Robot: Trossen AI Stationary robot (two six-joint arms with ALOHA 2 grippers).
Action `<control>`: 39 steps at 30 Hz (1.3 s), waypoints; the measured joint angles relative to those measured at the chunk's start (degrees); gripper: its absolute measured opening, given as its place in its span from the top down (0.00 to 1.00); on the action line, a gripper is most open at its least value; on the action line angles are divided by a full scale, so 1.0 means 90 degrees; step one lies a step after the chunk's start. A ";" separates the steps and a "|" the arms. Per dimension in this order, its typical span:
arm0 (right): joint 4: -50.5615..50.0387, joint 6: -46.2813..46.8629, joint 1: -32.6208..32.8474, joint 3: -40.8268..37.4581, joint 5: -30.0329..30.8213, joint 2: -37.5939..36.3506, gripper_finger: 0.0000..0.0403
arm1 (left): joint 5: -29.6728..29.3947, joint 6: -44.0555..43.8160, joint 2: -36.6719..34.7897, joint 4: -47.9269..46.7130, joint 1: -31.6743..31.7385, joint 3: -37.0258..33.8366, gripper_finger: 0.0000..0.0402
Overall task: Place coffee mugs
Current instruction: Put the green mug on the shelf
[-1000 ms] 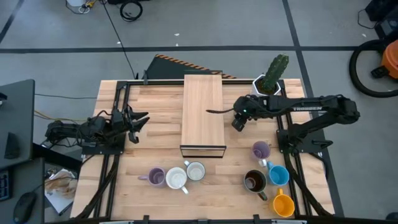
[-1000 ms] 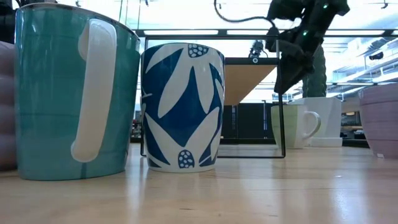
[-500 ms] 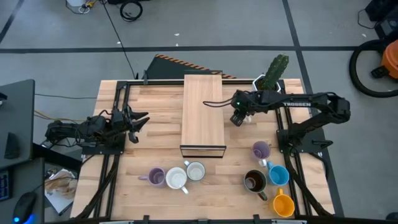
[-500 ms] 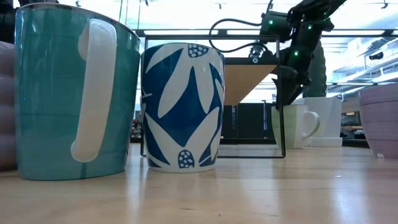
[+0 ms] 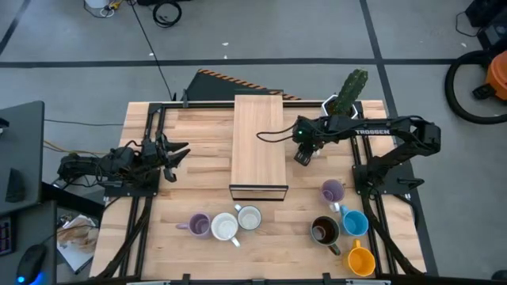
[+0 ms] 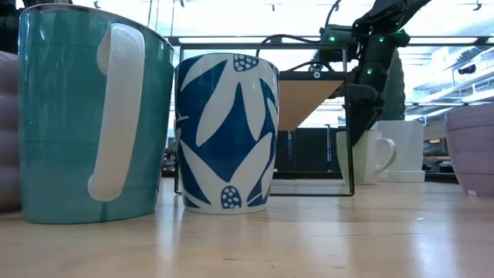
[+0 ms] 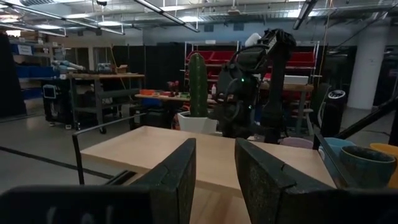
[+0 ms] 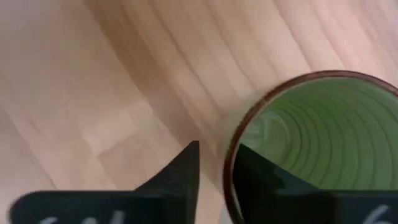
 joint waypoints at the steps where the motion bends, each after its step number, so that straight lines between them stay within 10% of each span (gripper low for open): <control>1: -0.0062 -0.0150 0.0001 0.0000 -0.0066 -0.0022 0.83 | -0.0001 0.0005 0.0000 0.0003 0.0001 0.0000 0.71; 17: -0.0527 -0.3286 0.0676 -0.0002 -0.0386 -0.0230 0.89 | -0.0001 0.0148 0.0000 0.0002 0.0000 0.0000 0.71; 26: -0.0802 -0.2711 0.0780 -0.0002 -0.0386 -0.0232 0.87 | -0.0001 0.0152 0.0000 0.0002 -0.0001 0.0000 0.71; 39: -0.1419 -0.0833 0.0835 0.0454 -0.0215 -0.0235 0.59 | 0.0001 0.0151 0.0000 0.0002 -0.0001 0.0000 0.71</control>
